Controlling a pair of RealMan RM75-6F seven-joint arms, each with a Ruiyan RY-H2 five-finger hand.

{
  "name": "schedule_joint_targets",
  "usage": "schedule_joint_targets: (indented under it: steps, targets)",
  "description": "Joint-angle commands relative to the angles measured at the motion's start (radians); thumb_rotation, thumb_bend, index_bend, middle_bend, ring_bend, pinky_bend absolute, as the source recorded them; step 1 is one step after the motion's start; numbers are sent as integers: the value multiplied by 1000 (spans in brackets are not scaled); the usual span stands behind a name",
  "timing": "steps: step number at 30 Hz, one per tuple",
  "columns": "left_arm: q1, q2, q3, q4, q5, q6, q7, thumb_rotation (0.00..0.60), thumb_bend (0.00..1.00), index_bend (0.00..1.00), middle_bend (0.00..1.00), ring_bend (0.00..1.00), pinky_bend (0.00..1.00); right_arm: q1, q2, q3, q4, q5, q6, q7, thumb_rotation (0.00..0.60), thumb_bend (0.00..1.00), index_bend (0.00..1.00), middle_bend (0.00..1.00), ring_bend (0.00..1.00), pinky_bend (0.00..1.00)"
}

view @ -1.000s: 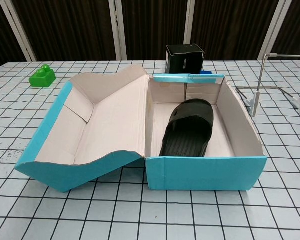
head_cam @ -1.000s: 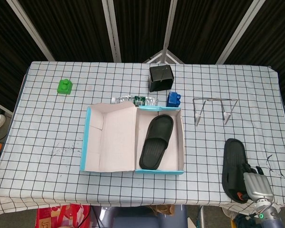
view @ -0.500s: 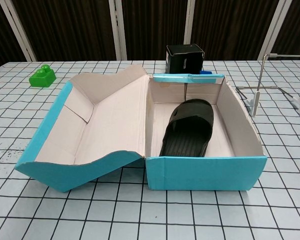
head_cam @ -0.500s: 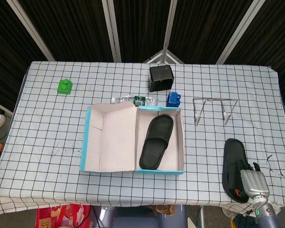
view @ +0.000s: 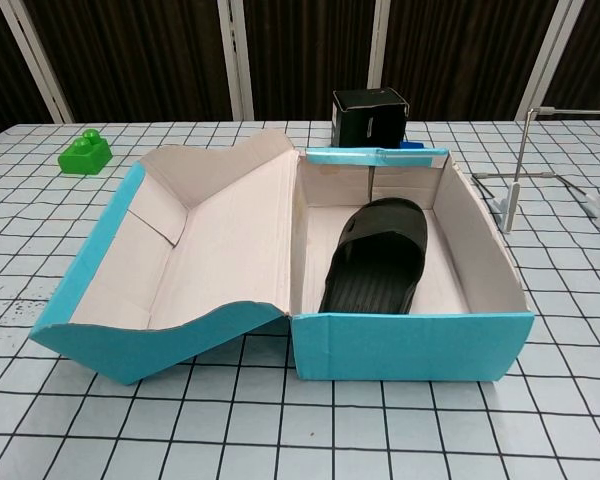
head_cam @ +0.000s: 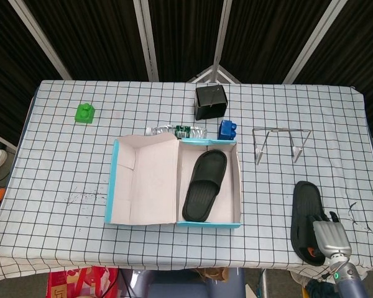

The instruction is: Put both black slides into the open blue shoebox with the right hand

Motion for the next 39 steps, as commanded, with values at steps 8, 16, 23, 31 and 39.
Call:
schedule_joint_targets:
  steps: [8, 16, 23, 31, 39]
  targets:
    - [-1, 0, 3, -1, 5, 1, 1, 600, 210, 70, 0, 0, 71, 17, 13, 4, -28, 2, -4, -24, 600, 253, 432, 430, 451, 67]
    - [0, 1, 2, -2, 3, -1, -2, 600, 210, 70, 0, 0, 71, 12, 28, 19, -33, -45, 21, 19, 600, 442, 500, 468, 498, 100]
    - [2, 2, 1, -3, 3, 4, -5, 600, 210, 70, 0, 0, 71, 25, 91, 62, -81, -48, 39, 55, 600, 494, 517, 481, 507, 100]
    - [5, 6, -2, -5, -1, 6, -13, 600, 210, 70, 0, 0, 71, 83, 247, 159, -216, 5, -16, 158, 600, 499, 517, 482, 508, 113]
    - [6, 8, -4, -5, -2, 9, -22, 600, 210, 70, 0, 0, 71, 197, 387, 294, -320, 92, -149, 291, 600, 511, 518, 482, 512, 113]
